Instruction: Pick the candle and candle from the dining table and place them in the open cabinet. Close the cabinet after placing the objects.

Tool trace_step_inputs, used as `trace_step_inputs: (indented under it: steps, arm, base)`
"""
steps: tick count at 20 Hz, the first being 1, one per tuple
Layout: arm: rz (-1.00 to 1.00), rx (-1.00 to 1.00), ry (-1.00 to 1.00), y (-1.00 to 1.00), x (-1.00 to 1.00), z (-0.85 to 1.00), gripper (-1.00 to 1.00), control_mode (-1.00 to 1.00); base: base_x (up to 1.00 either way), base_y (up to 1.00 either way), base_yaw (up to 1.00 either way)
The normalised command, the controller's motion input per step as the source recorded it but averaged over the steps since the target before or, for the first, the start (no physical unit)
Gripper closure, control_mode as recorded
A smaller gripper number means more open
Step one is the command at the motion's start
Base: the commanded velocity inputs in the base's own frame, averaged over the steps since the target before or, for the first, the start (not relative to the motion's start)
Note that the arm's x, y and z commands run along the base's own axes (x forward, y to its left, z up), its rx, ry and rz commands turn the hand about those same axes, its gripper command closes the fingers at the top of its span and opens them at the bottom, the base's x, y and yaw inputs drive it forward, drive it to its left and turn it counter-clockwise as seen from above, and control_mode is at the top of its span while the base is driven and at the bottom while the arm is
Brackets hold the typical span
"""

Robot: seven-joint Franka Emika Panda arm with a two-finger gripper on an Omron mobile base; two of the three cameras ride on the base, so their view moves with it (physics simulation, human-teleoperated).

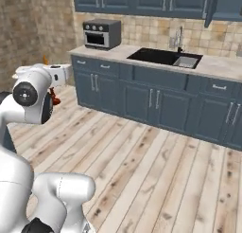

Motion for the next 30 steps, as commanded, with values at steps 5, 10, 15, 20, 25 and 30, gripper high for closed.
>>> trace_step_inputs:
  steps: [5, 10, 15, 20, 25, 30]
  arm:
    - [0.0, 0.0, 0.0, 0.0, 0.0, 0.0, 1.0, 1.0]
    - [0.0, 0.0, 0.0, 0.0, 0.0, 0.0, 1.0, 1.0]
    - [0.0, 0.0, 0.0, 0.0, 0.0, 0.0, 1.0, 1.0]
    - [0.0, 0.0, 0.0, 0.0, 0.0, 0.0, 1.0, 1.0]
    - [0.0, 0.0, 0.0, 0.0, 0.0, 0.0, 1.0, 1.0]
    - [0.0, 0.0, 0.0, 0.0, 0.0, 0.0, 1.0, 1.0]
  base:
    - [-0.04, -0.14, -0.71]
    - [0.04, -0.03, -0.08]
    - [0.25, -0.63, 0.01]
    - [0.5, -0.93, 0.0]
    - [0.62, -0.83, 0.0]
    - [0.9, -0.41, 0.0]
